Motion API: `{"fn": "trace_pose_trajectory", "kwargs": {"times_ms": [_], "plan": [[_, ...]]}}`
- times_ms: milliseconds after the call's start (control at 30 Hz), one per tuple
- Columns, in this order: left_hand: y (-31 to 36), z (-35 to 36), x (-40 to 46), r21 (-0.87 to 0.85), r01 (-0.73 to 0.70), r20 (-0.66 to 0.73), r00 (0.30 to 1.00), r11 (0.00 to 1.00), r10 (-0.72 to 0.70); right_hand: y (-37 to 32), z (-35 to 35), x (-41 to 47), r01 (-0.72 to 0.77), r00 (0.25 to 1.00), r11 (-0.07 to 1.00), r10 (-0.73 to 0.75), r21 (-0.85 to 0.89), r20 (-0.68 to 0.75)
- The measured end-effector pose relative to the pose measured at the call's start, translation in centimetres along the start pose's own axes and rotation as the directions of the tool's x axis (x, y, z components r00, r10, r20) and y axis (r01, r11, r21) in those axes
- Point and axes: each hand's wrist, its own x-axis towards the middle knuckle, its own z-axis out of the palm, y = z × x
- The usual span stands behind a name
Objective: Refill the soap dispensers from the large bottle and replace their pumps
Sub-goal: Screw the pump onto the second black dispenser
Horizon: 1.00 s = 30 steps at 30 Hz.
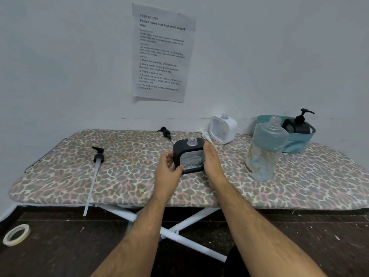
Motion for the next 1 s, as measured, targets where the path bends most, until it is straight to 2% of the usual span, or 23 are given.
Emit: {"fn": "trace_pose_trajectory", "kwargs": {"times_ms": [200,367,500,800,1000], "plan": [[-0.4,-0.2,0.5,-0.066,0.029,-0.025,0.999,0.997,-0.031,0.5,0.3,0.1,0.017,0.999,1.000,-0.016,0.020,-0.032],[-0.3,-0.4,1.9,-0.167,0.130,-0.123,0.981,0.977,-0.151,1.2,0.2,0.3,0.047,0.998,0.999,-0.047,-0.006,-0.042],[-0.1,-1.3,5.1,-0.127,0.179,-0.171,0.965,0.976,-0.199,1.8,0.3,0.5,0.075,0.995,0.997,-0.074,0.011,-0.070],[-0.3,-1.6,13.9,0.029,0.221,-0.225,0.952,0.975,-0.209,3.2,0.6,1.1,0.118,0.986,0.993,-0.118,-0.009,-0.118],[-1.1,-1.0,19.3,0.222,0.277,-0.256,0.942,0.935,-0.218,3.7,0.6,1.3,0.145,0.982,0.989,-0.141,0.024,-0.122]]}}
